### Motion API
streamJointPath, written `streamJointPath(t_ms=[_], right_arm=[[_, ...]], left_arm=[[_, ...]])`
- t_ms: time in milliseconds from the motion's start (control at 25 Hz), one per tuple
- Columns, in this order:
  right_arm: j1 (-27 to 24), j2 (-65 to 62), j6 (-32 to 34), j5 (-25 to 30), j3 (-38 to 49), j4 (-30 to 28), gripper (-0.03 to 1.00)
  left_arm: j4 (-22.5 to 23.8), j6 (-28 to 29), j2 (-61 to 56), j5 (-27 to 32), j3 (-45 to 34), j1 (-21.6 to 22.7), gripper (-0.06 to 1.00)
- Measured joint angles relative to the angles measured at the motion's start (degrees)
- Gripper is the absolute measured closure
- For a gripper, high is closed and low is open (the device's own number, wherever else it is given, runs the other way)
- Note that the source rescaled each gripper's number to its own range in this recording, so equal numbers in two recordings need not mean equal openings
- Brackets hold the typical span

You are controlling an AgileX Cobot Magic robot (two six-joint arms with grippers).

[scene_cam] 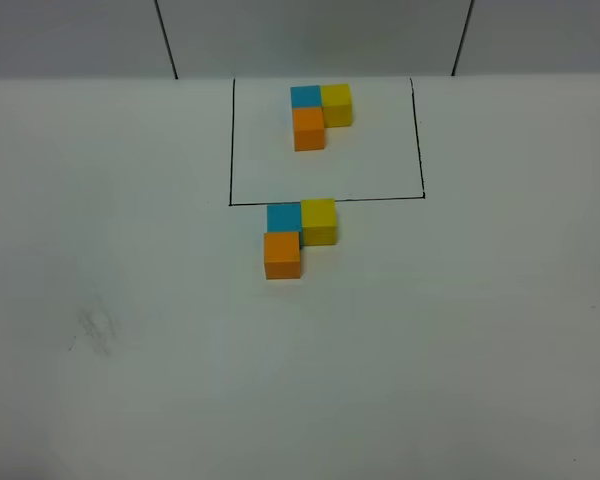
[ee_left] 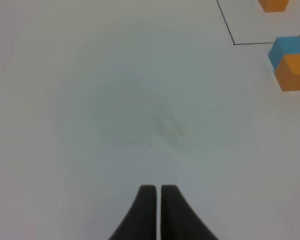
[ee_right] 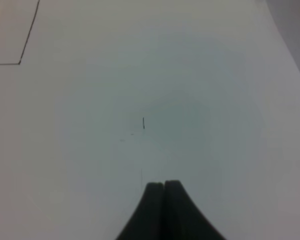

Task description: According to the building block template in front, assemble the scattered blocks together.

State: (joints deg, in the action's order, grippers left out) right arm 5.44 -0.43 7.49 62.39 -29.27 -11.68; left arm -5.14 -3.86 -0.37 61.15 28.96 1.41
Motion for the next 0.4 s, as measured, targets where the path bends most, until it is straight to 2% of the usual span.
streamJointPath(t_ms=[400], right_arm=[[0.00,0.00,0.00,-0.05,0.00,0.00,0.97]], left_arm=[[0.00,0.00,0.00,0.00,0.00,0.00,0.94]])
